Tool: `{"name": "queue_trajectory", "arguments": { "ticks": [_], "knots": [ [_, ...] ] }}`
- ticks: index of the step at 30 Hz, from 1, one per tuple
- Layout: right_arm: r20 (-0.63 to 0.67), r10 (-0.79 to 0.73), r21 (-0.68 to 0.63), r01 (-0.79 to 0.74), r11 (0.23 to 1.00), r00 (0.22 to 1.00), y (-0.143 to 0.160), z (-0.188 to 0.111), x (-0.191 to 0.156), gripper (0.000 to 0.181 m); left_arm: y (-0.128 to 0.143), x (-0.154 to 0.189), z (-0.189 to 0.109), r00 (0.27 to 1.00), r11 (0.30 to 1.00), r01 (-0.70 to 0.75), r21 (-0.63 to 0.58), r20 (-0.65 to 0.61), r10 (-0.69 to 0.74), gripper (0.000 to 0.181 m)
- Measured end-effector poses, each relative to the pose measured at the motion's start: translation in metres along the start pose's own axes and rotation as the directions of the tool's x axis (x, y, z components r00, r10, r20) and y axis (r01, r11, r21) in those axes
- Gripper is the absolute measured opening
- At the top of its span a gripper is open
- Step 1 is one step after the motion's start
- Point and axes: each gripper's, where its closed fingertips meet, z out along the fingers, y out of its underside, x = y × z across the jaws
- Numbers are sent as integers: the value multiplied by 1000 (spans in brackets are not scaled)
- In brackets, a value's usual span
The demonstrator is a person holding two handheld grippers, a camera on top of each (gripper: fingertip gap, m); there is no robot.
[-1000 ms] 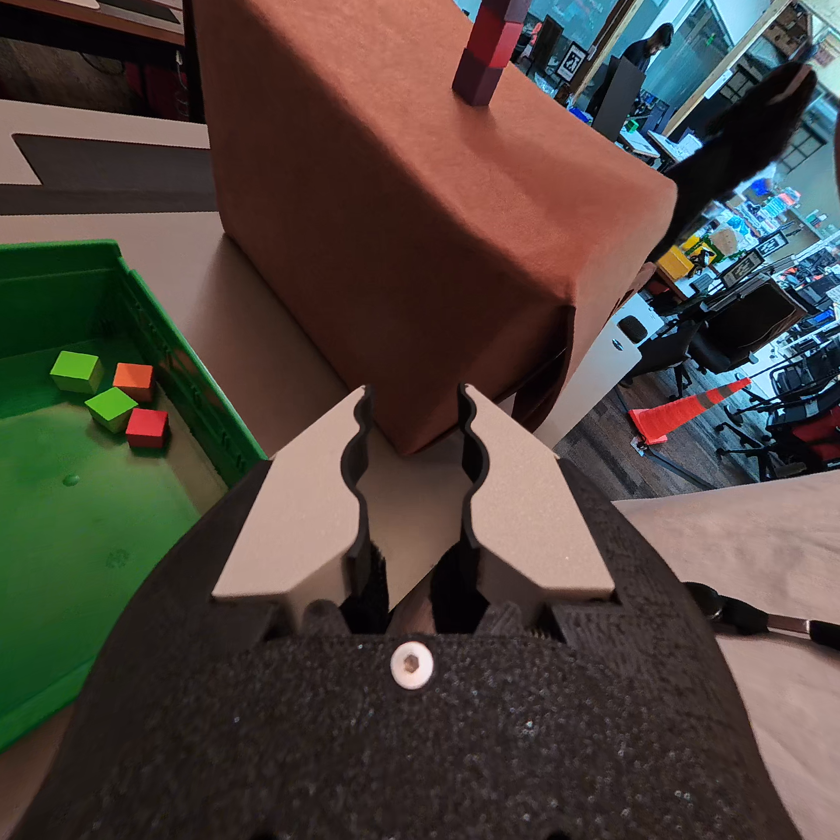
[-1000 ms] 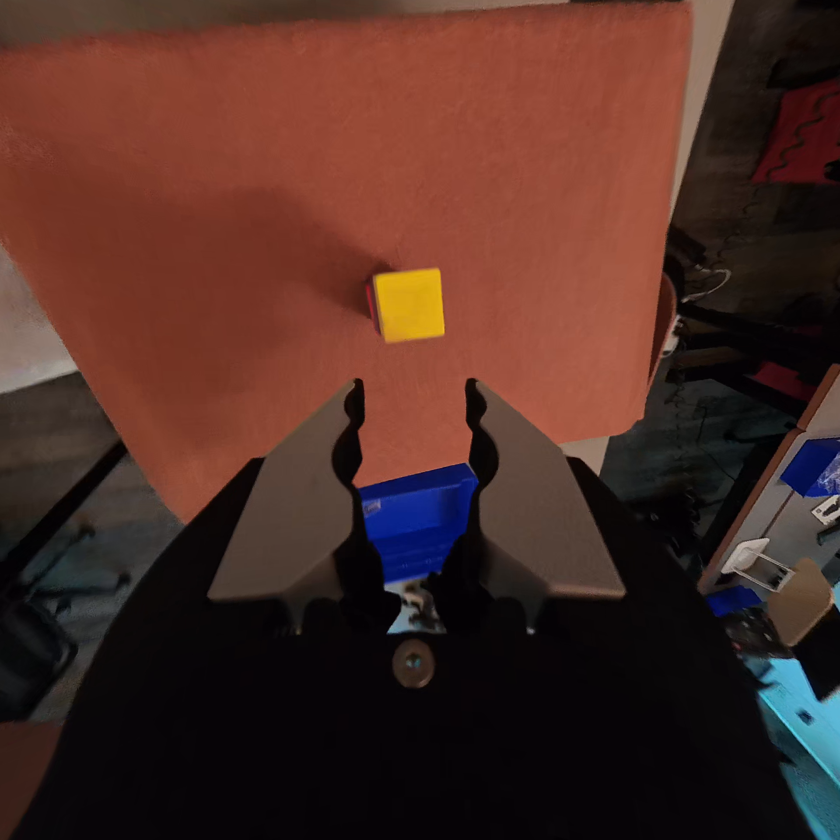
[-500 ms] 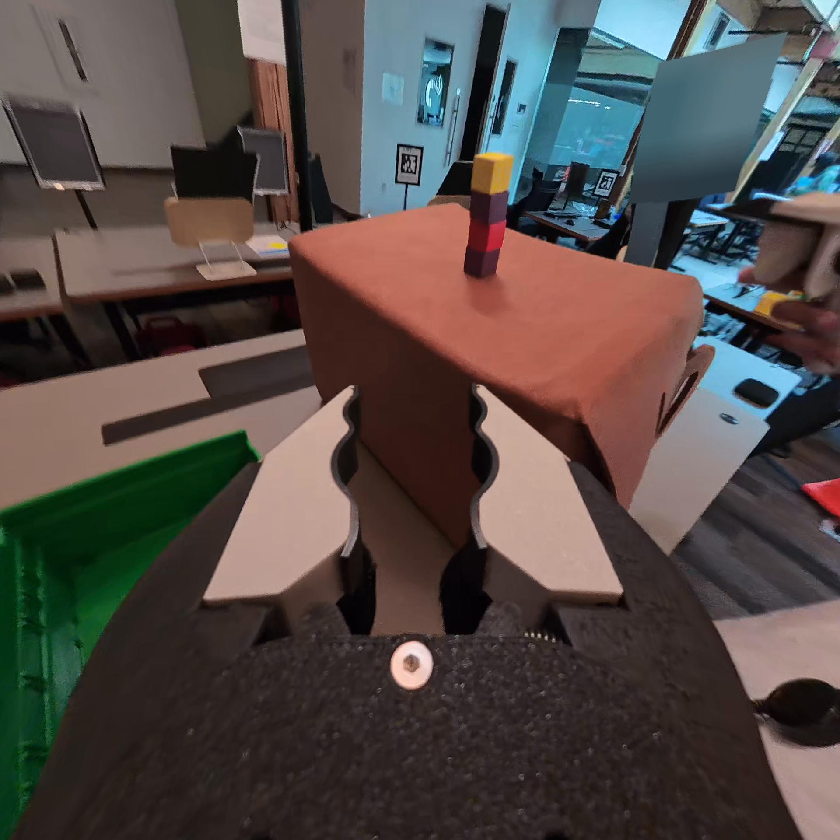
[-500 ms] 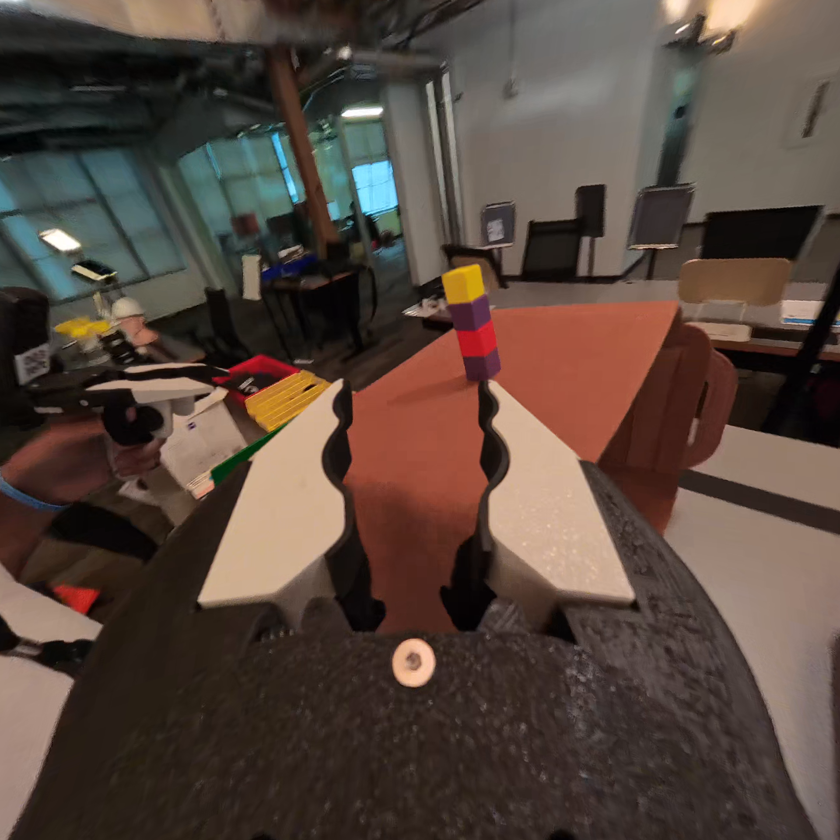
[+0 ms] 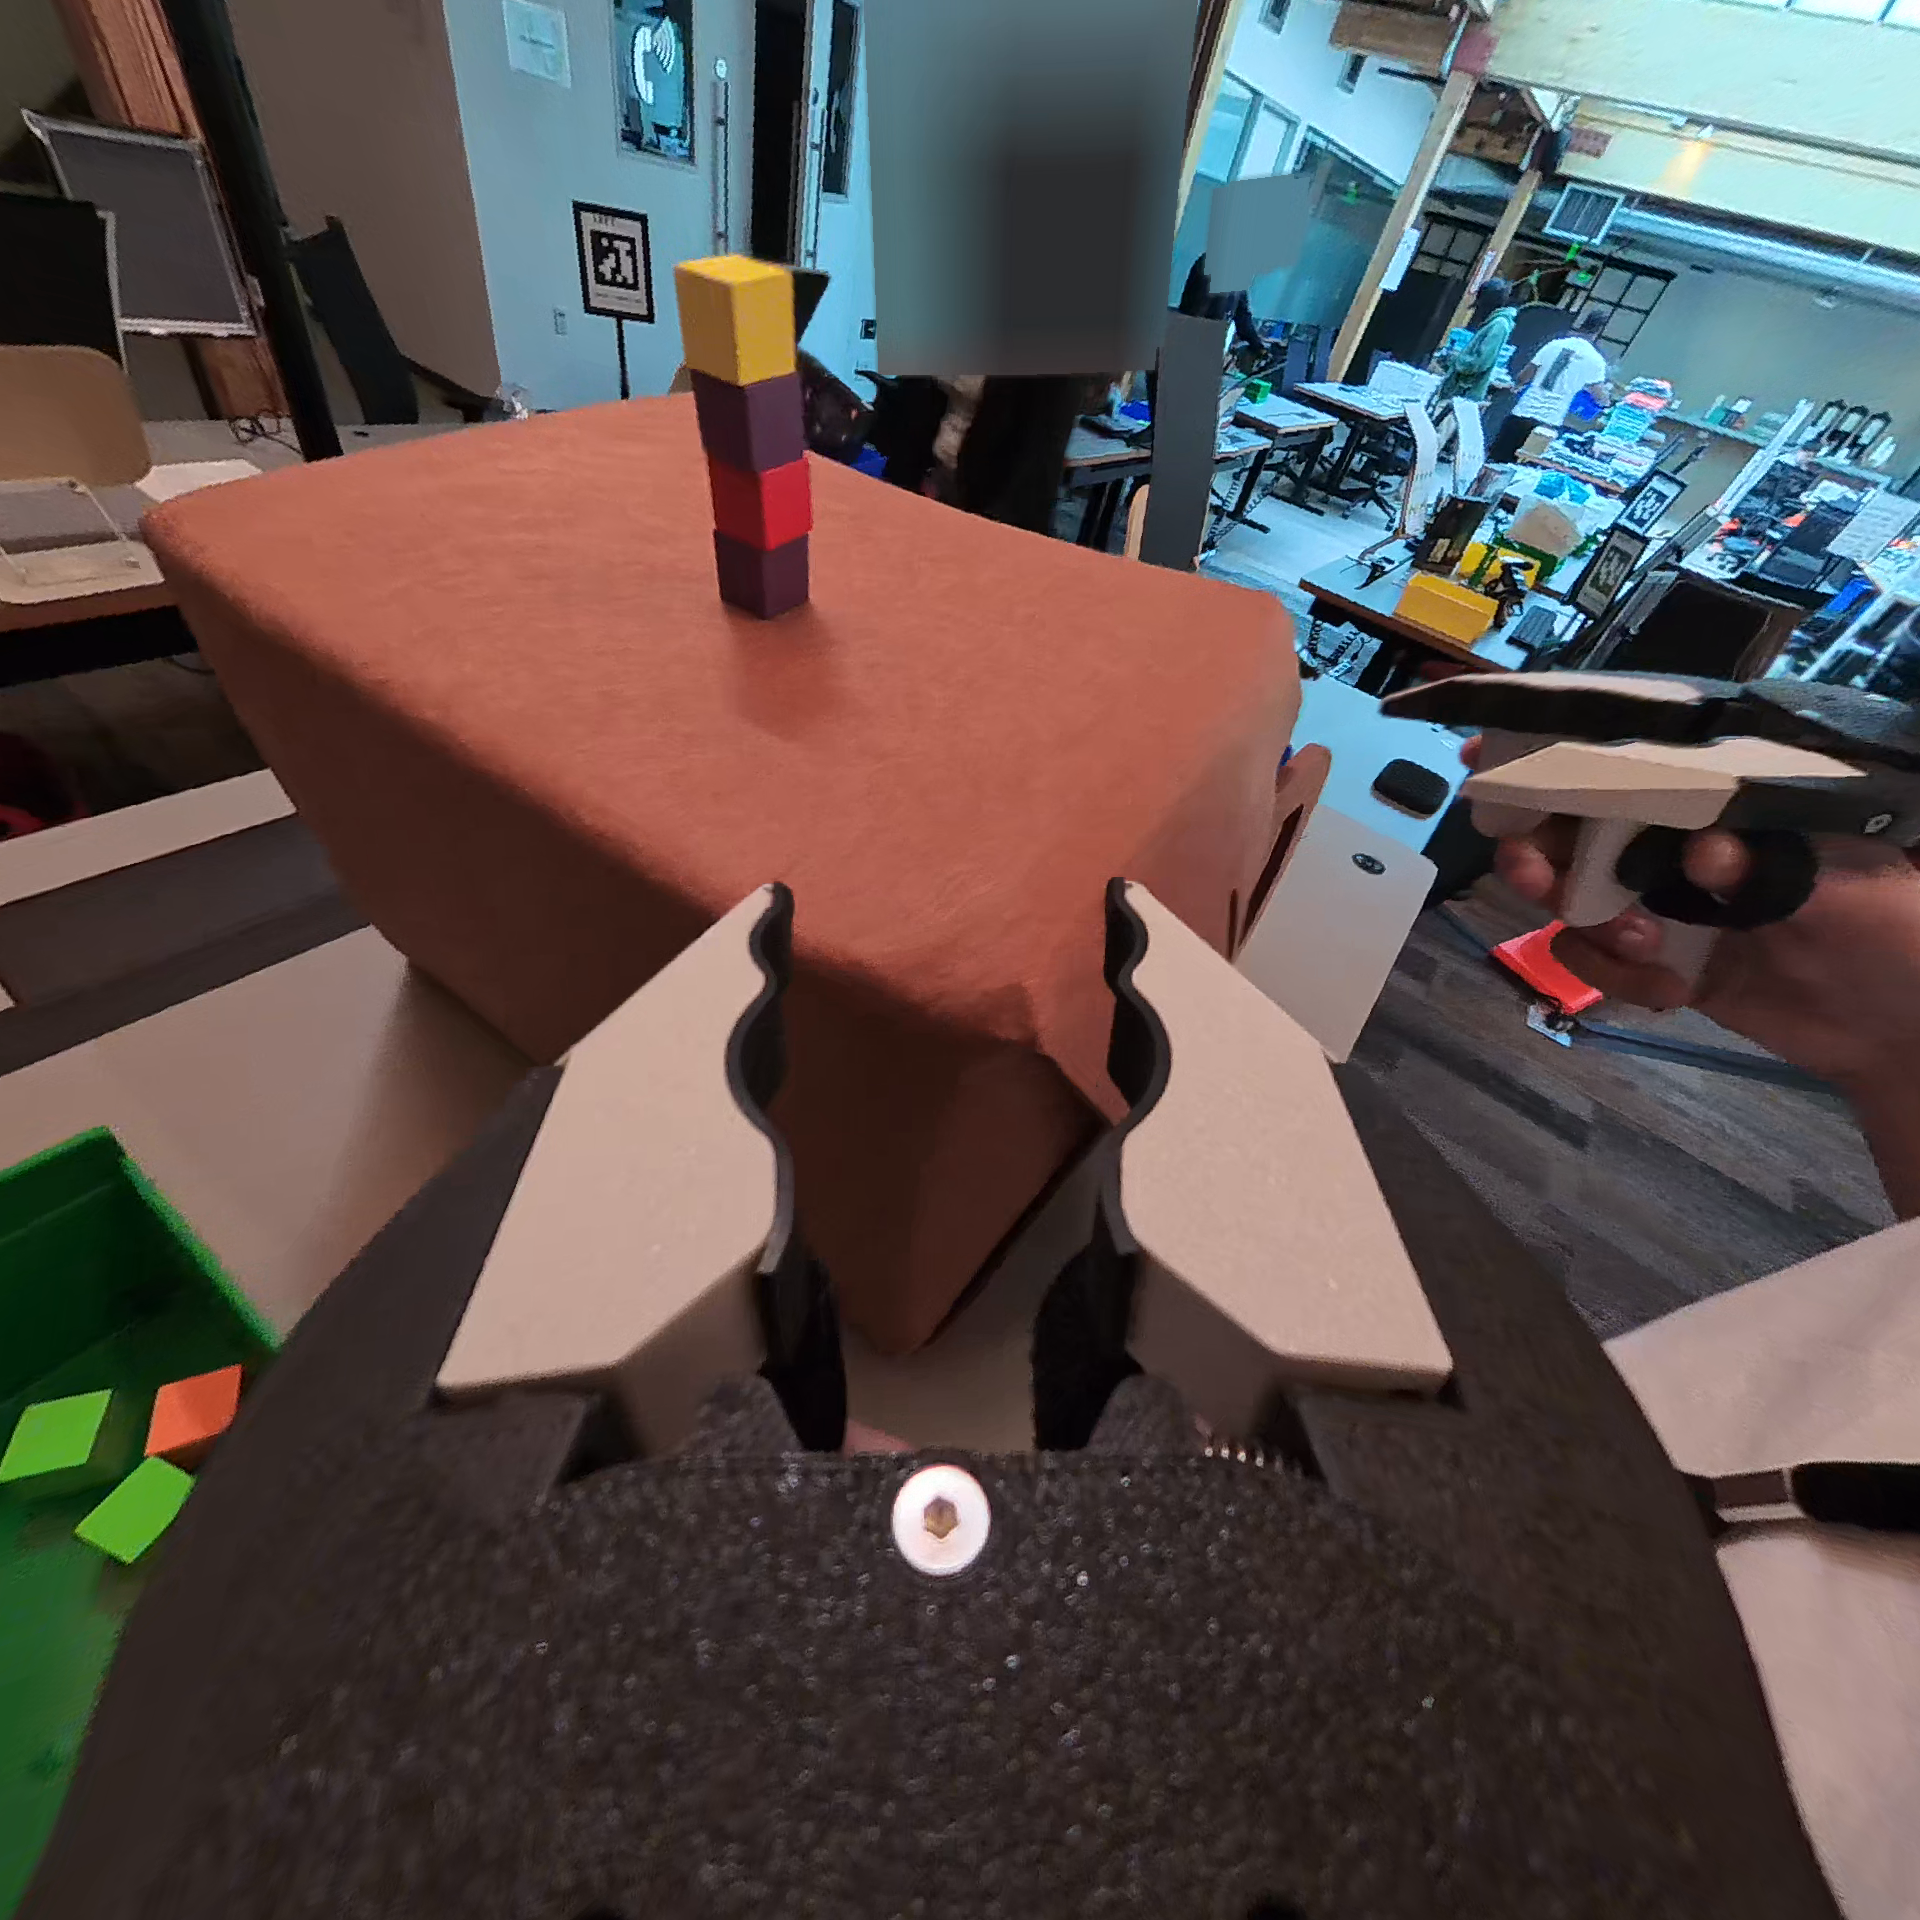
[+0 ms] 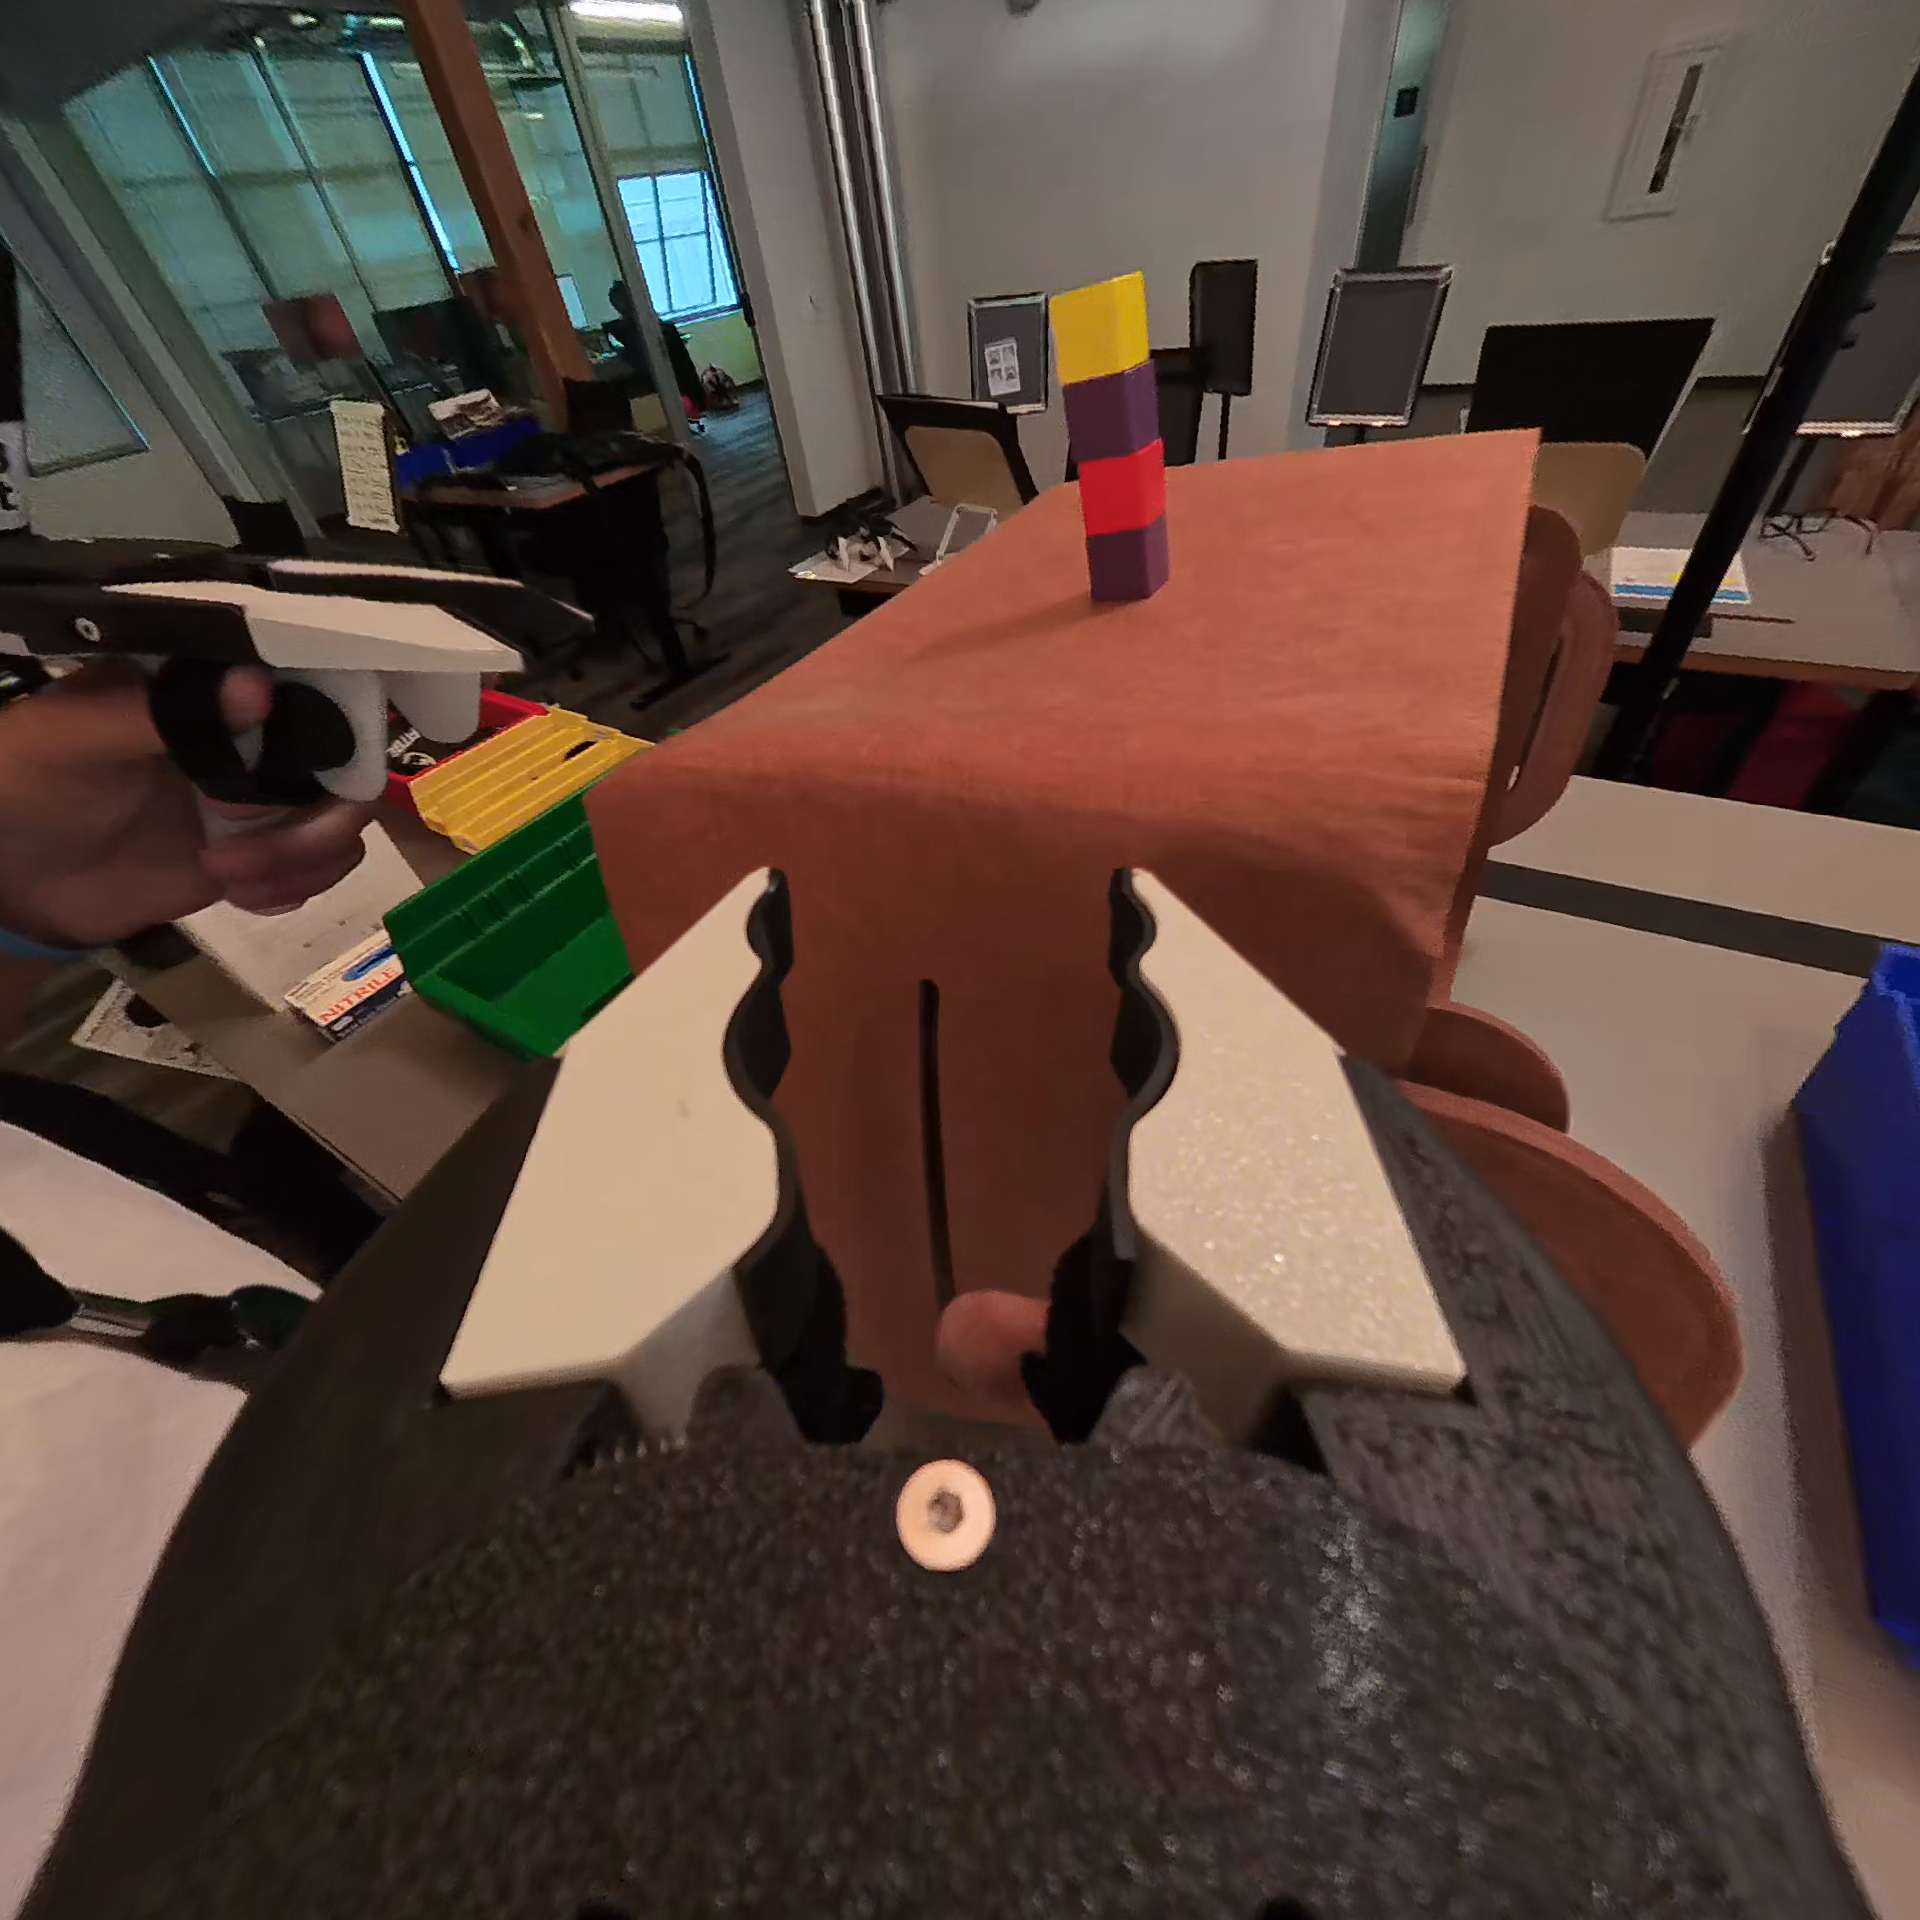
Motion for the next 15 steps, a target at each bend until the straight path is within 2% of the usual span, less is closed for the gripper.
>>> {"name": "queue_trajectory", "arguments": {
  "ticks": [4,10,15],
  "knots": [
    [52,35,14,-36,999,998,-3,3,-8,59,2,8,3,1000,1000,18,-25,-22,-18,61],
    [69,45,0,-45,999,997,-4,2,-6,56,8,2,-1,999,998,41,-48,27,-40,61],
    [87,46,-8,-45,999,995,-3,6,-8,56,11,0,-5,998,998,0,-64,65,4,61]
  ]
}}
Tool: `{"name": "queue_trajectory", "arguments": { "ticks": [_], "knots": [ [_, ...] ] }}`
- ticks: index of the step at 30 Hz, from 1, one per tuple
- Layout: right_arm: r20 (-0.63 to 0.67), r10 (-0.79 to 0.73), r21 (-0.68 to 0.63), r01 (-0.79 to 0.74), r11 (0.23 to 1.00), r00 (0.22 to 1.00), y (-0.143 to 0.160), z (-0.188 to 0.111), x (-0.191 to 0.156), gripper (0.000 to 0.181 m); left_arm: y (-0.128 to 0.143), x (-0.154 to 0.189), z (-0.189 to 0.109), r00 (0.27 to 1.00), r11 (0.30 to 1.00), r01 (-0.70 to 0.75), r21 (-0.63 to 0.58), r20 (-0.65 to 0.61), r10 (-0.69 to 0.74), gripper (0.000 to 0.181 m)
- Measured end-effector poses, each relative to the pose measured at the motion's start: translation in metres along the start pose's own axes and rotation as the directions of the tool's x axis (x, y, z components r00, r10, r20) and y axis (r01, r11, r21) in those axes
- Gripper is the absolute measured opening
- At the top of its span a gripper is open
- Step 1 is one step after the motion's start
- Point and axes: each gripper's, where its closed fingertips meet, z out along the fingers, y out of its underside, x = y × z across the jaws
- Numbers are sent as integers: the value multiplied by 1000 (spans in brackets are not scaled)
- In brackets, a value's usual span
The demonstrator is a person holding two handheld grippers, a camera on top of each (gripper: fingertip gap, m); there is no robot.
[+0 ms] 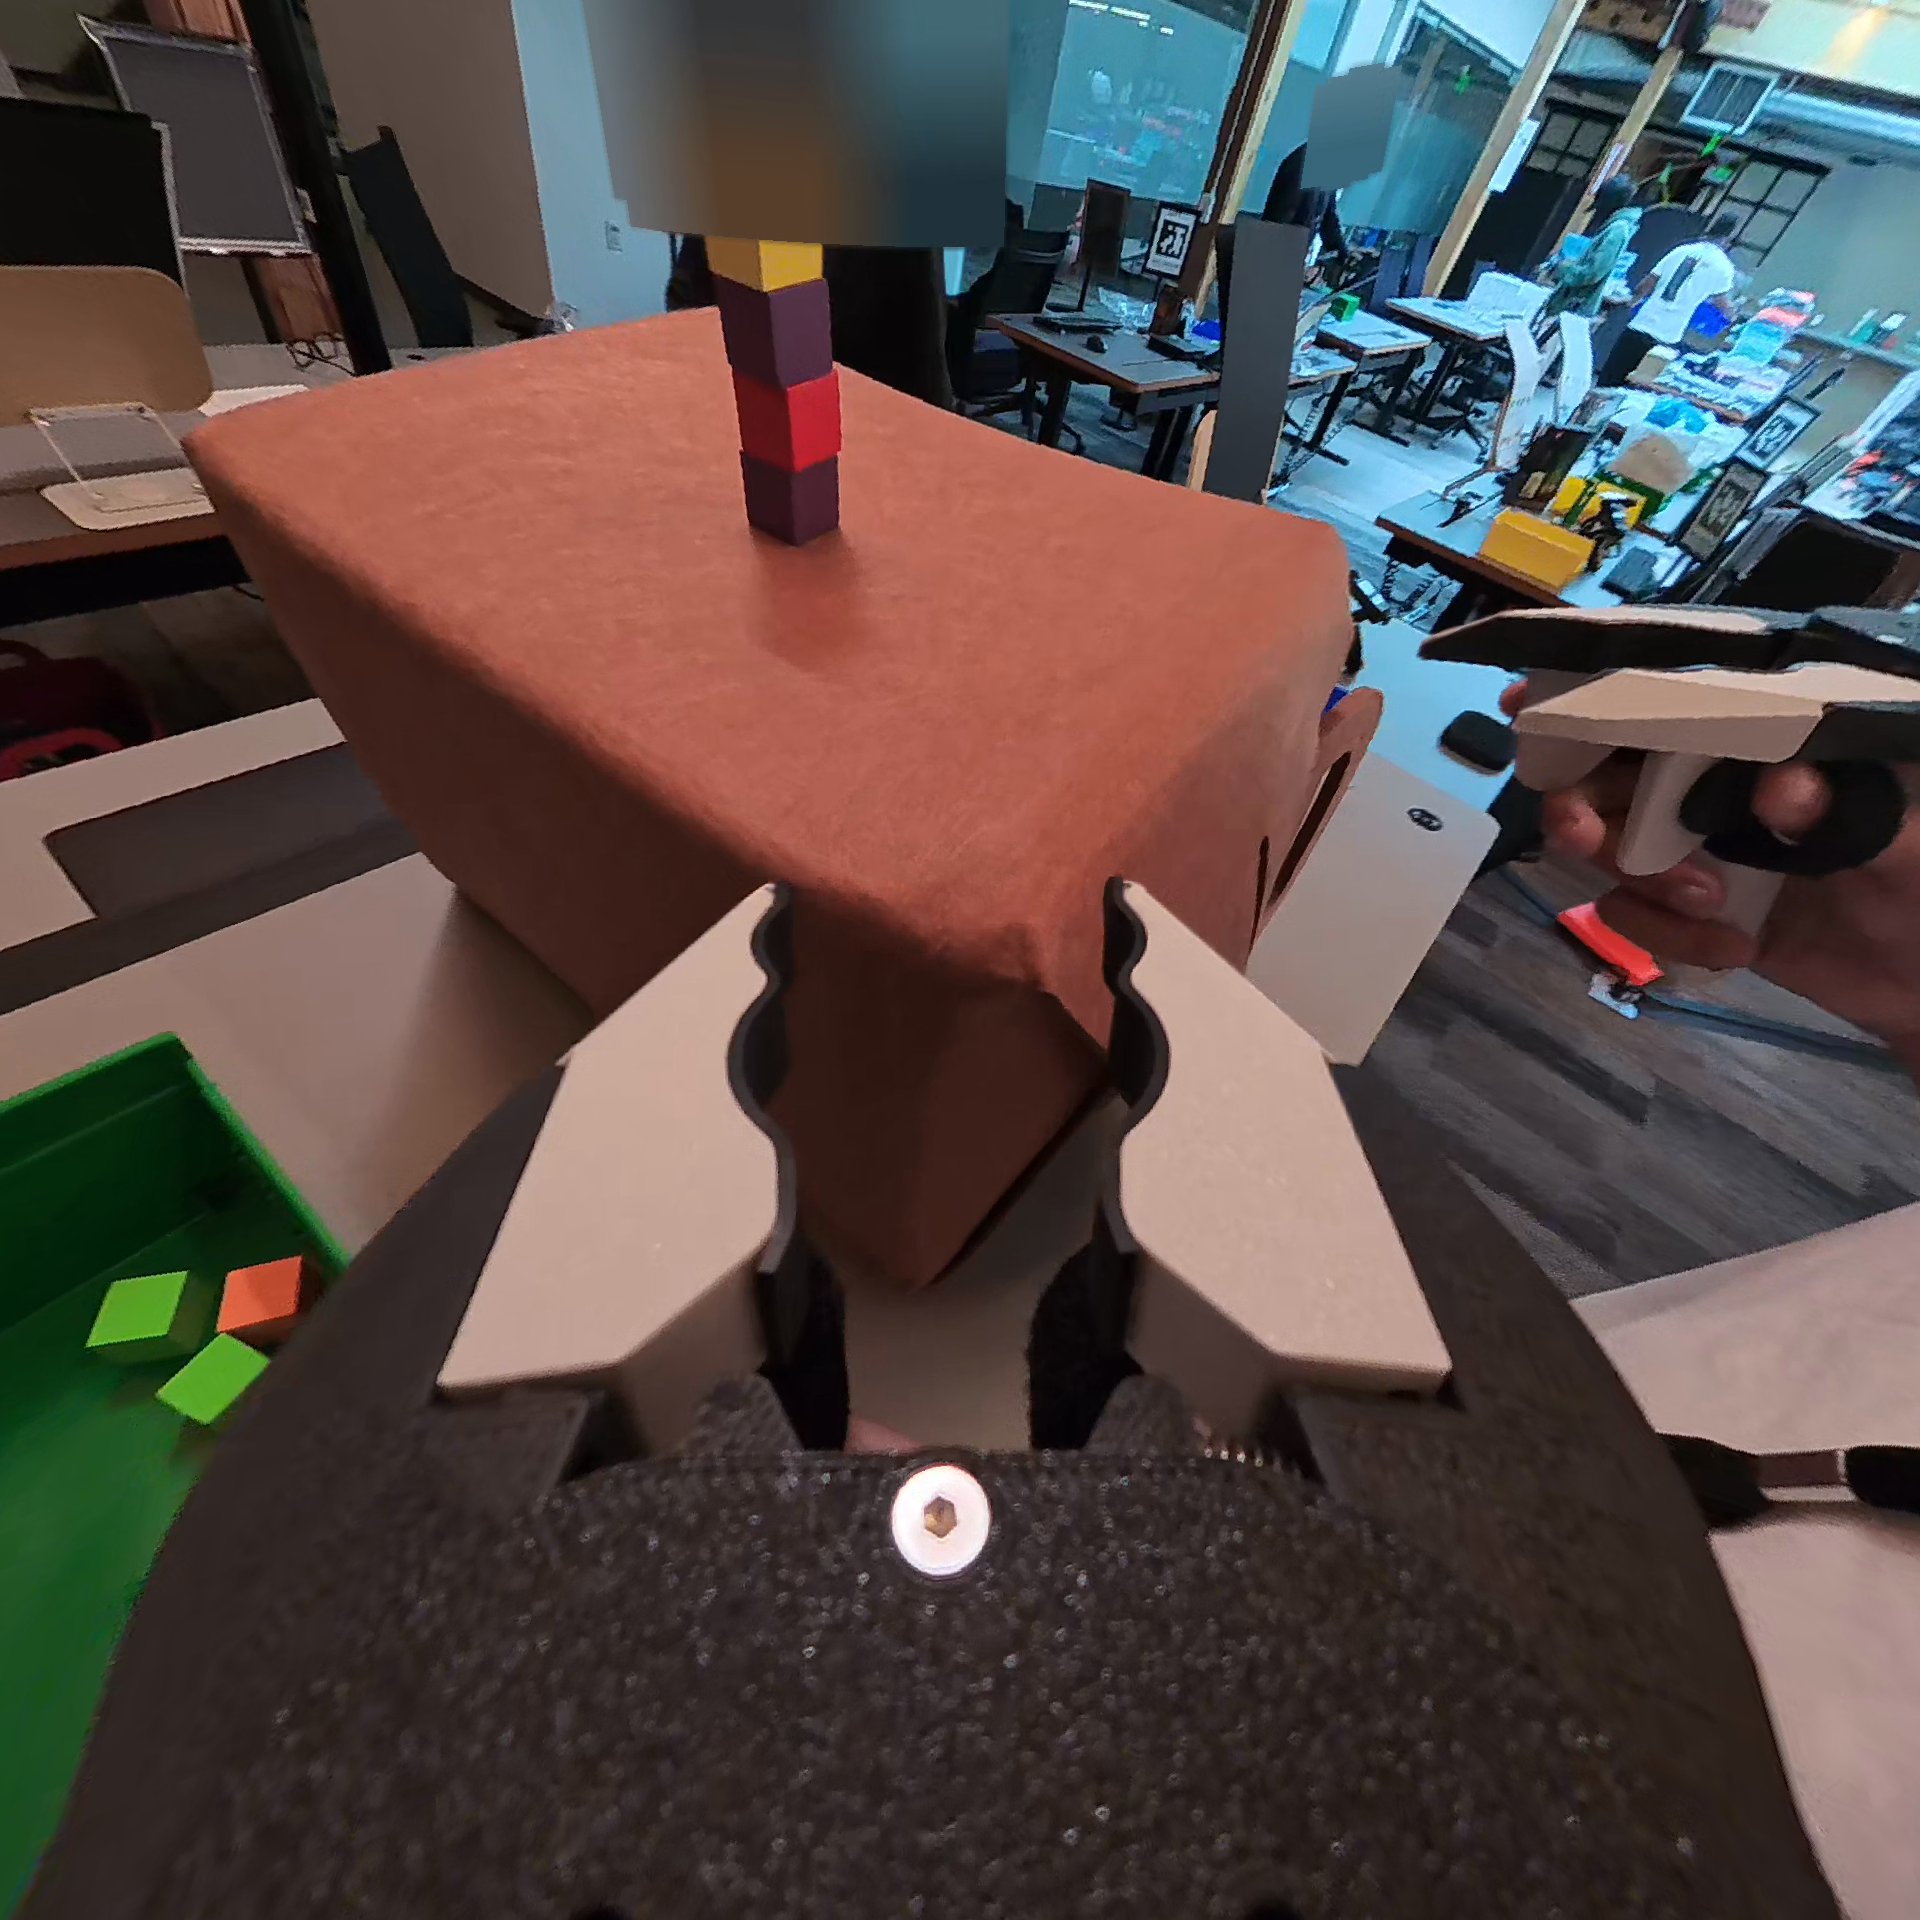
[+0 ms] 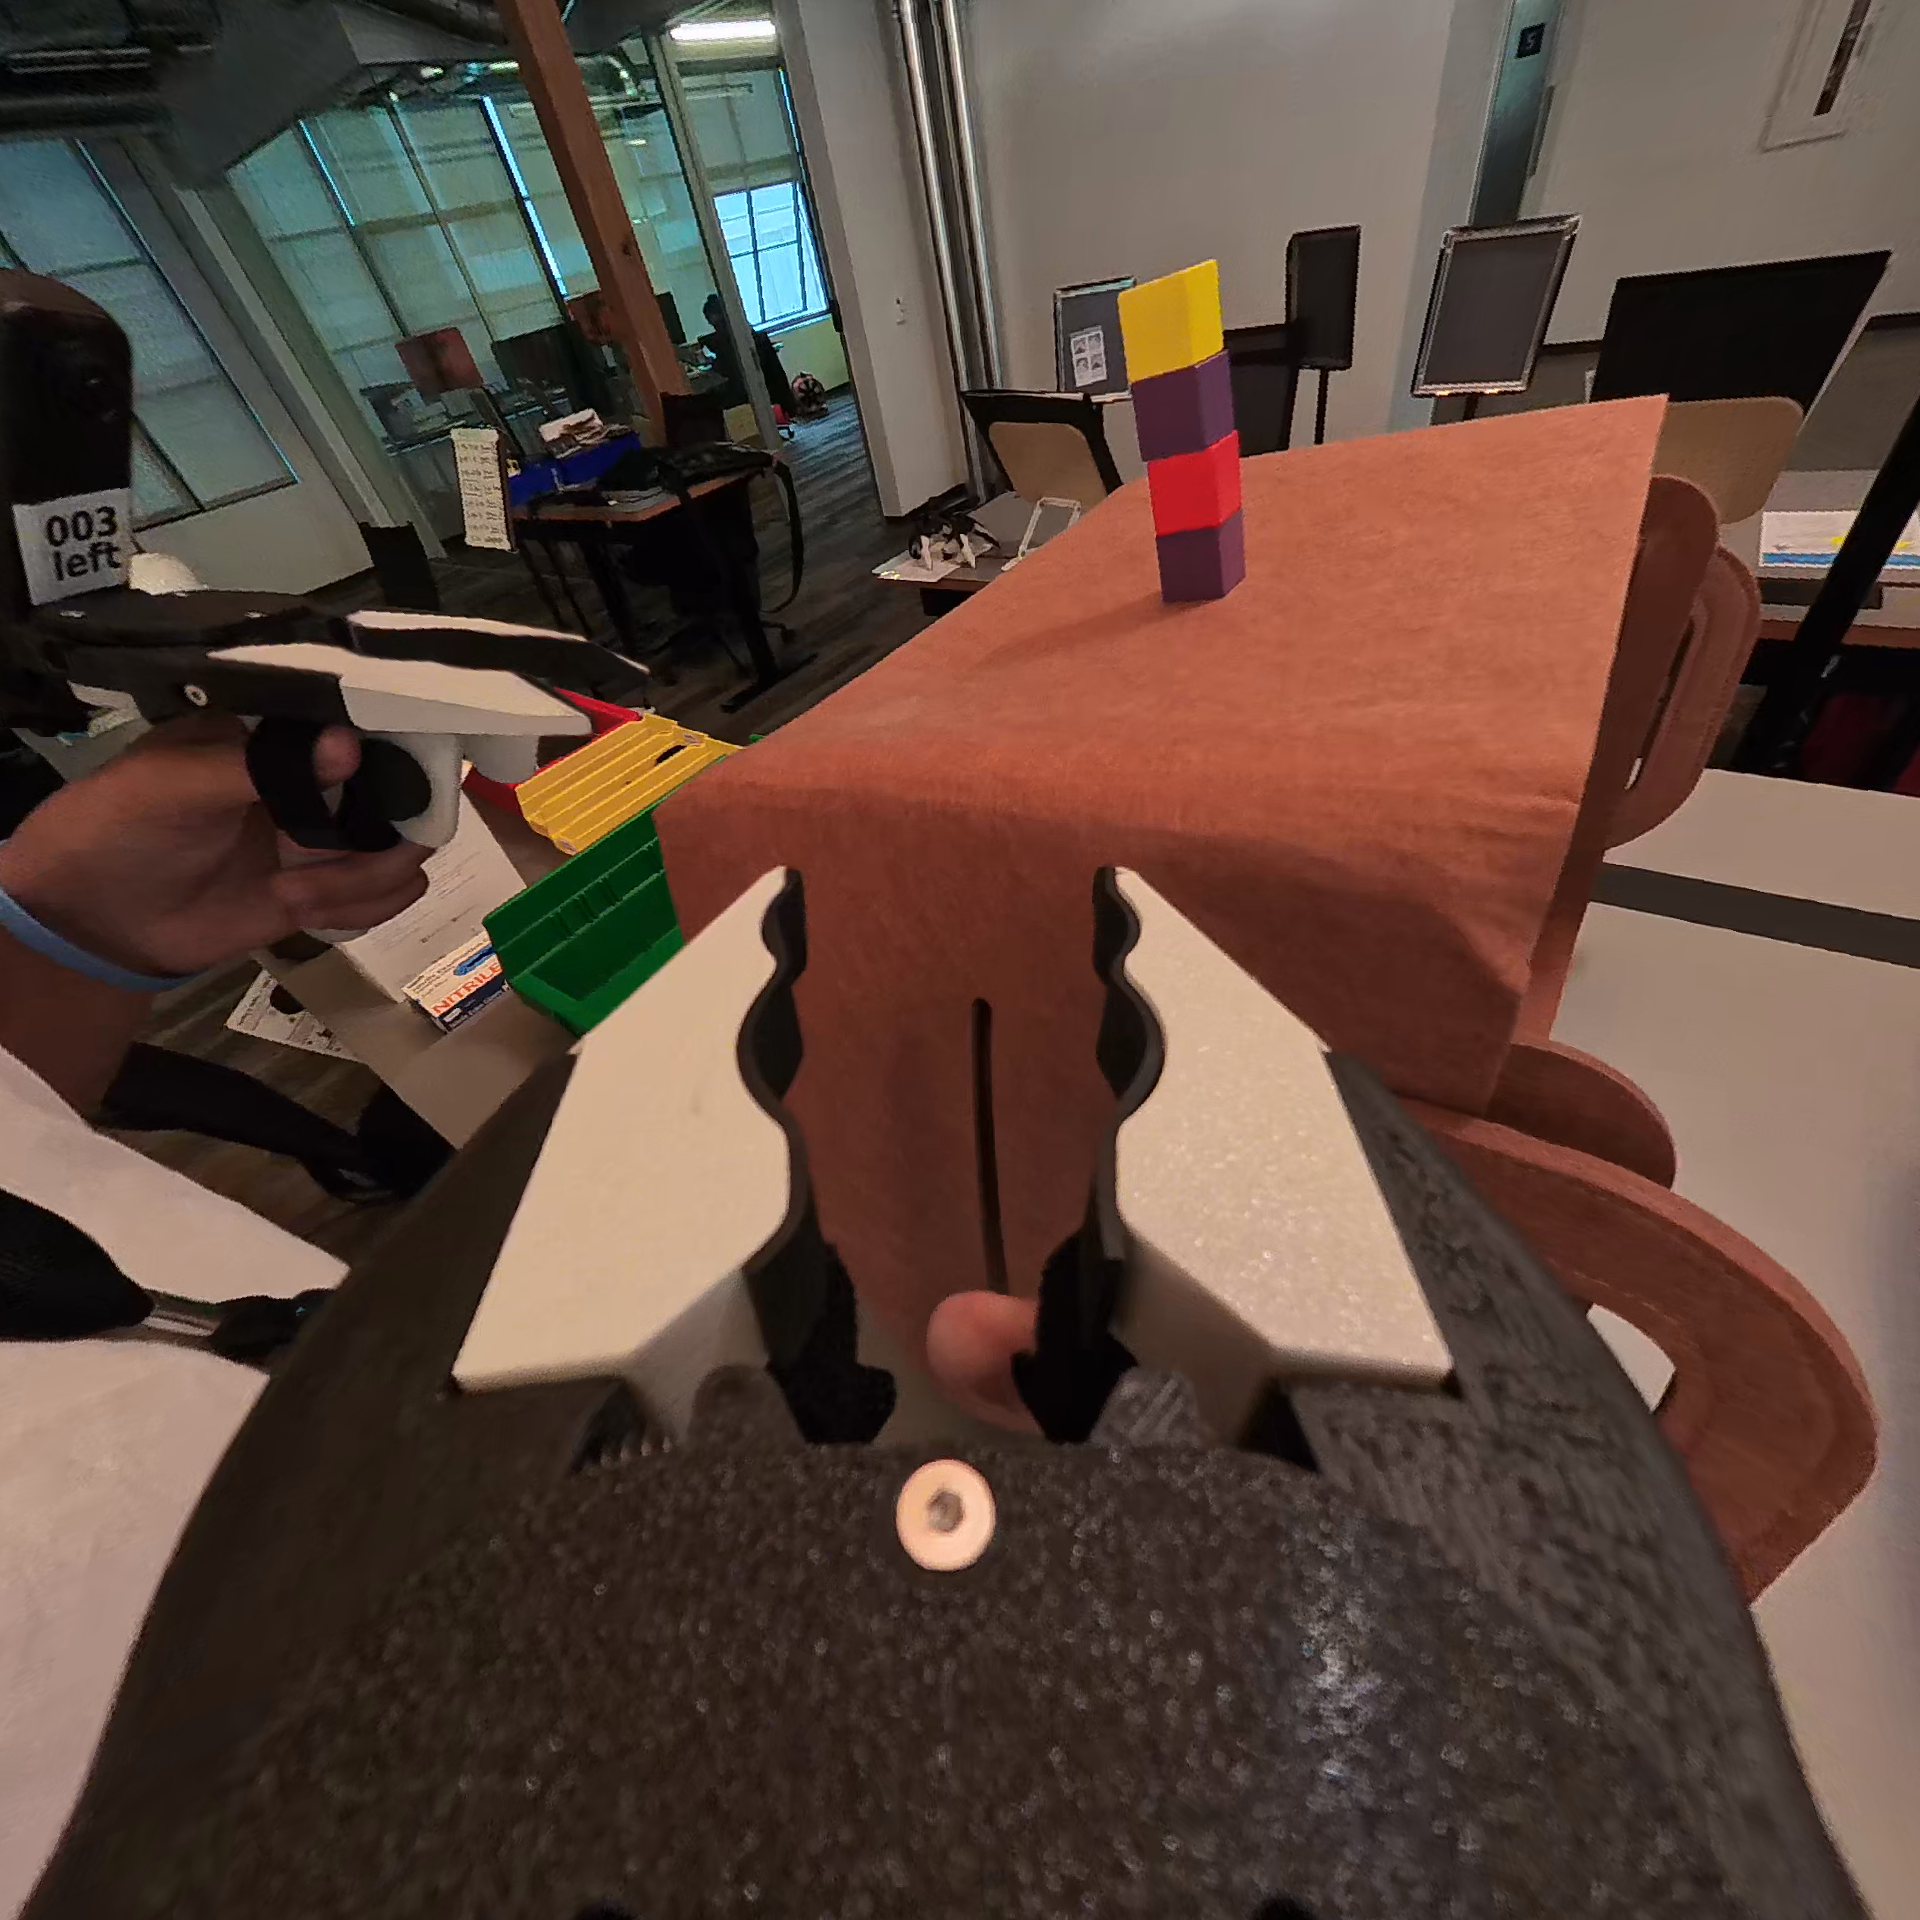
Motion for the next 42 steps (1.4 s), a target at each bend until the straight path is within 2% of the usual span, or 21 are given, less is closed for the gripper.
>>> {"name": "queue_trajectory", "arguments": {
  "ticks": [7,14,25,29,31,34,37,40,42],
  "knots": [
    [13,-48,-39,49,998,999,8,7,-6,55,2,0,-2,1000,1000,-17,-5,15,17,61],
    [33,-18,11,18,1000,999,-2,4,-8,52,9,-3,-4,999,1000,-10,-26,42,11,61],
    [65,-49,3,49,999,997,-14,13,-7,51,19,-11,-8,995,999,1,-39,98,3,61],
    [113,-64,-36,69,997,991,-14,19,-12,54,18,-15,-12,993,1000,5,-29,115,-2,61],
    [154,-69,-61,79,995,986,-19,19,-14,67,20,-18,-14,993,1000,9,-28,121,-6,61],
    [190,-126,-53,138,989,974,-47,19,2,66,21,-22,-18,991,1000,9,-23,134,-6,61],
    [247,-247,-23,261,965,937,-88,34,26,58,21,-22,-22,992,1000,9,-11,128,-7,61],
    [365,-337,-48,379,924,868,-114,74,49,54,22,-20,-26,993,1000,-4,-14,121,5,61],
    [461,-363,-76,443,893,810,-119,109,60,54,22,-16,-28,992,1000,-25,-18,119,27,61]
  ]
}}
